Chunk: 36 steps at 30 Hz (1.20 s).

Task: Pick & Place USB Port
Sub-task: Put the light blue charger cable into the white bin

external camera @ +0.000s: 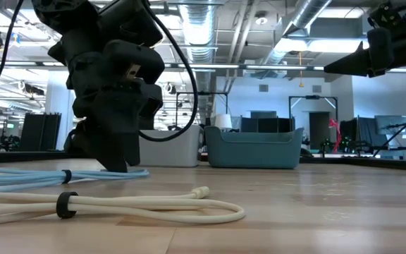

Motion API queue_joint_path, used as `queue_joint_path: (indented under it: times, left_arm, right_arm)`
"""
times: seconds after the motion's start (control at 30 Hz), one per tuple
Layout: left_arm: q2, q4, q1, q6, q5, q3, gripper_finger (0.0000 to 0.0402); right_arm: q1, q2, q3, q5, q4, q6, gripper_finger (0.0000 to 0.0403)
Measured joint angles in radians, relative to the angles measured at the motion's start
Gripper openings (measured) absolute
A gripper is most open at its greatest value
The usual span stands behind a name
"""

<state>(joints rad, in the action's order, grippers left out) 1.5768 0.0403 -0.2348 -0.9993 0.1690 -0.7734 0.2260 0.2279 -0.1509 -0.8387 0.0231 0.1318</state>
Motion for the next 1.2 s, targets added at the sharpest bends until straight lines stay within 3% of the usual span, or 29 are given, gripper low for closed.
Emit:
queue_joint_path:
  times: [0.63, 1.2]
  left_arm:
    - [0.003, -0.001, 0.0, 0.086, -0.04, 0.002, 0.0007]
    - [-0.053, 0.003, 0.011, 0.156, -0.07, 0.007, 0.0002]
  right_arm:
    - [0.0, 0.0, 0.0, 0.0, 0.0, 0.0, 0.0013]
    - [0.0, 0.0, 0.0, 0.0, 0.0, 0.0, 0.0013]
